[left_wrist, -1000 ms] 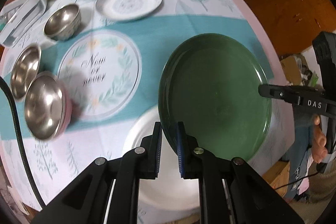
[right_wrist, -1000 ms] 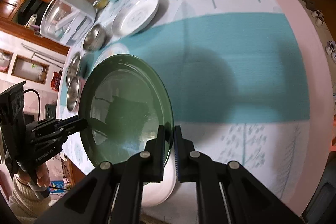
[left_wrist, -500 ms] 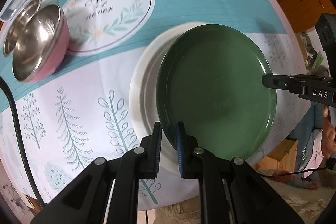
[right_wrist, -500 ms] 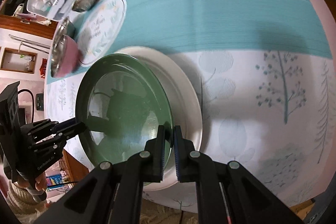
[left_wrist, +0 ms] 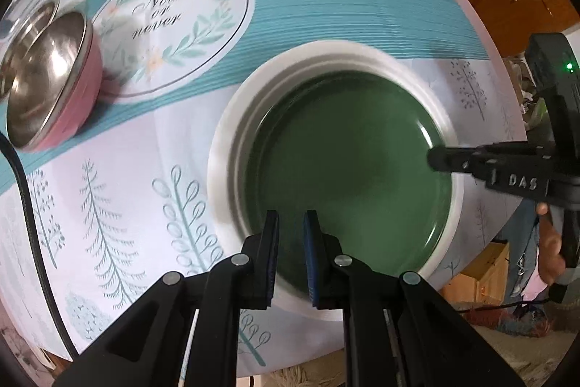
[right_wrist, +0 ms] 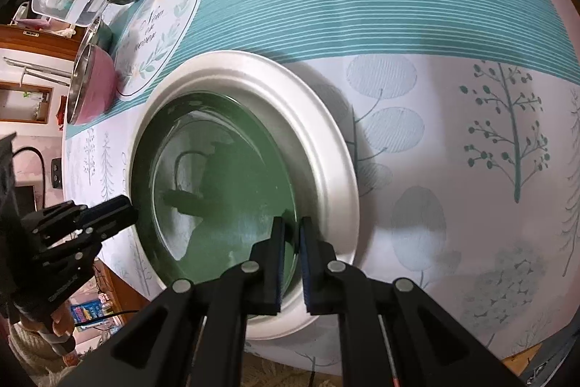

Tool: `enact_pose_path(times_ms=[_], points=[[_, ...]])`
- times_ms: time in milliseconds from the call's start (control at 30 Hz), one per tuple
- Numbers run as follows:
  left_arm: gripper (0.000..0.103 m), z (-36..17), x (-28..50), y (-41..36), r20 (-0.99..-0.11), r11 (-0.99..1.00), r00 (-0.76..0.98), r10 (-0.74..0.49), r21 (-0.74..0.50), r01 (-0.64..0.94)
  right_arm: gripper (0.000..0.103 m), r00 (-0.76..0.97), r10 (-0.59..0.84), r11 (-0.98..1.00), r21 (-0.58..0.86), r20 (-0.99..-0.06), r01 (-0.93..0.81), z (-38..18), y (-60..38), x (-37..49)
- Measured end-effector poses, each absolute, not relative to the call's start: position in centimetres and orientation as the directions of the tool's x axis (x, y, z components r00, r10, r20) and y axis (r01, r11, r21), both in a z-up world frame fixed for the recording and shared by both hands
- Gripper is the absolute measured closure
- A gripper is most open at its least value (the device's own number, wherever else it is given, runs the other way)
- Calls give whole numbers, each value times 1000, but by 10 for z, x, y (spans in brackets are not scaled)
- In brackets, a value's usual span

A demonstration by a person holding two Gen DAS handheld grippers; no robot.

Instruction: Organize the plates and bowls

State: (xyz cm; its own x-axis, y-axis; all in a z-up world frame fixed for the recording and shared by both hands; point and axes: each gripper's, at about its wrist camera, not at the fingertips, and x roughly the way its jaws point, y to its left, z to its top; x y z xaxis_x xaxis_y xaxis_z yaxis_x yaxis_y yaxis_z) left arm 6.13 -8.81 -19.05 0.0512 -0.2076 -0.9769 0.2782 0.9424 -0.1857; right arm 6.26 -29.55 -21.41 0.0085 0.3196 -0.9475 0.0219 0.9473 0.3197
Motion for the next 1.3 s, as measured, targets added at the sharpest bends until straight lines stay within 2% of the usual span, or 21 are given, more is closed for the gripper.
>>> enact_pose_path(times_ms=[433,567,733,867,1000,1067,1167,1233,1300], points=[[88,-191,66,-81,-975,953,59,-212,-193,233,96,56,256,967,256,-965,-18,-208,-292,65],[75,-190,65,-74,-974,959,71,-213,-194,207,97,73,221,975,219,-973,-32,-205,-290,64],[63,-184,64,-68,-969,960,92,-228,-208,189,97,67,198,980,194,-978,-51,-204,-287,64],[40,-173,62,-63,-962,962,138,-237,-212,171,96,85,188,981,184,-979,-57,-197,-286,63],[36,-159,60,-58,-954,962,170,-247,-220,161,96,102,182,981,173,-978,-92,-186,-281,61],[29,-154,61,-57,-952,963,180,-248,-222,152,95,109,188,979,176,-976,-107,-180,-278,59],[26,-146,62,-58,-942,960,198,-270,-246,135,89,120,205,974,190,-972,-124,-171,-273,58],[23,-138,61,-58,-936,958,214,-280,-258,126,70,125,212,972,196,-969,-130,-164,-271,57],[21,-128,61,-61,-931,959,238,-277,-254,124,65,141,221,969,201,-965,-144,-155,-269,56]])
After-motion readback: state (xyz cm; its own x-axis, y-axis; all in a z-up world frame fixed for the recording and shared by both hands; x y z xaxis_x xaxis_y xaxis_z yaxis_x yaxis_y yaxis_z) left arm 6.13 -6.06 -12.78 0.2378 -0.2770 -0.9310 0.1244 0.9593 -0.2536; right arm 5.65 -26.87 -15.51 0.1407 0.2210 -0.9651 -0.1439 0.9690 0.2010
